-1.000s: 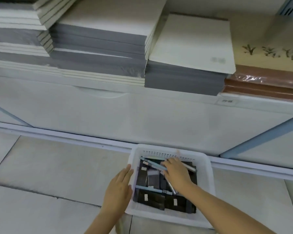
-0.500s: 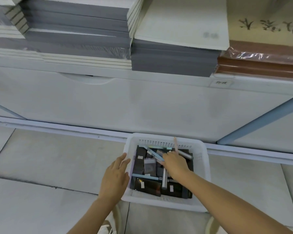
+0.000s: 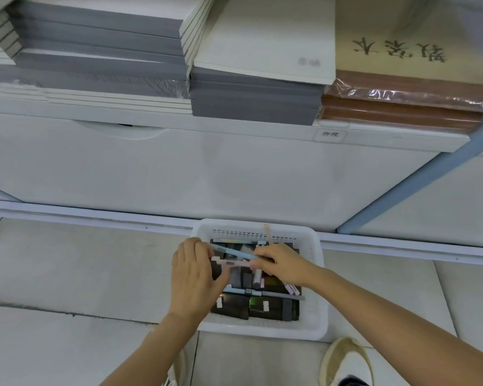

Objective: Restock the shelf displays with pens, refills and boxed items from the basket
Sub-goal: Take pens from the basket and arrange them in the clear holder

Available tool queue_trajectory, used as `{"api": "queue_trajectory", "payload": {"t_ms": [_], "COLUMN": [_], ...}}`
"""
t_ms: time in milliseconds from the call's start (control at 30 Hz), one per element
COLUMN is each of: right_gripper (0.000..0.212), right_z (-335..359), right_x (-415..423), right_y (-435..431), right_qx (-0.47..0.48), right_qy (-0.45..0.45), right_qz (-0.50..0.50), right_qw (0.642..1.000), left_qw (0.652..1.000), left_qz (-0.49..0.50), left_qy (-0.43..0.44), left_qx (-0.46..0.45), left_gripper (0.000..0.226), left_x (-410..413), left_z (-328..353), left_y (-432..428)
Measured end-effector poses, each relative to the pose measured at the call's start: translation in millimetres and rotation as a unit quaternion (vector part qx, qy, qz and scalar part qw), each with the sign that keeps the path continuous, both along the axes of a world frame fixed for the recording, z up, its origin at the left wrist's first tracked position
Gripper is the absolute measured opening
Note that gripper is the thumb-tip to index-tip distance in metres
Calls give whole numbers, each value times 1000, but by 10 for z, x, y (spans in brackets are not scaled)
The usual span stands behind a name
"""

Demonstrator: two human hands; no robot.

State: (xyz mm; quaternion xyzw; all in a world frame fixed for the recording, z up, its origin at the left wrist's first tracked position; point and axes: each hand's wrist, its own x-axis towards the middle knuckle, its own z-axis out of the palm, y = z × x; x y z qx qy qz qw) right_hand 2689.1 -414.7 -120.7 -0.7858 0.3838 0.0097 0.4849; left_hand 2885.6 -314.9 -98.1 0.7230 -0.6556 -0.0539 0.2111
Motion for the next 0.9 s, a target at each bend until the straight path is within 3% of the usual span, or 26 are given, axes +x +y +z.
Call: {"api": "queue_trajectory", "payload": {"t_ms": [100, 167, 267, 333, 400, 500, 633, 767, 900], "right_gripper": [16, 19, 24, 21, 19, 9, 27, 26, 23], "right_z": [22, 32, 42, 46, -12, -151, -406, -519, -456], "right_x": [-122, -128, -126, -167, -254, -374, -292, -227, -249], "right_y": [-24, 20, 95, 81, 16, -6, 225, 301, 221], "right_qx": [42, 70, 103, 99, 18, -90, -38, -102, -76], "right_qy": [20, 20, 2, -24, -14, 97, 205, 239, 230], "right_qz": [3, 29, 32, -49, -153, -223, -187, -147, -113], "right_qw": [999, 997, 994, 994, 988, 966, 960, 954, 964], "left_qw": [997, 981, 950, 949, 953, 959, 949, 933, 935], "left_qz": [-74, -159, -199, -176, -132, -69, -11, -13, -31], "left_qy": [-24, -46, -9, 26, 68, 114, 175, 210, 196], "left_qx": [12, 101, 240, 261, 262, 252, 262, 293, 294], "left_gripper": [45, 45, 29, 26, 25, 12, 28, 26, 17], "left_x": [-90, -198, -331, -340, -265, -148, -117, -126, -130], "left_z": [20, 10, -99, -179, -241, -298, -345, -398, -418], "left_y": [-4, -13, 17, 49, 62, 56, 38, 44, 38]}}
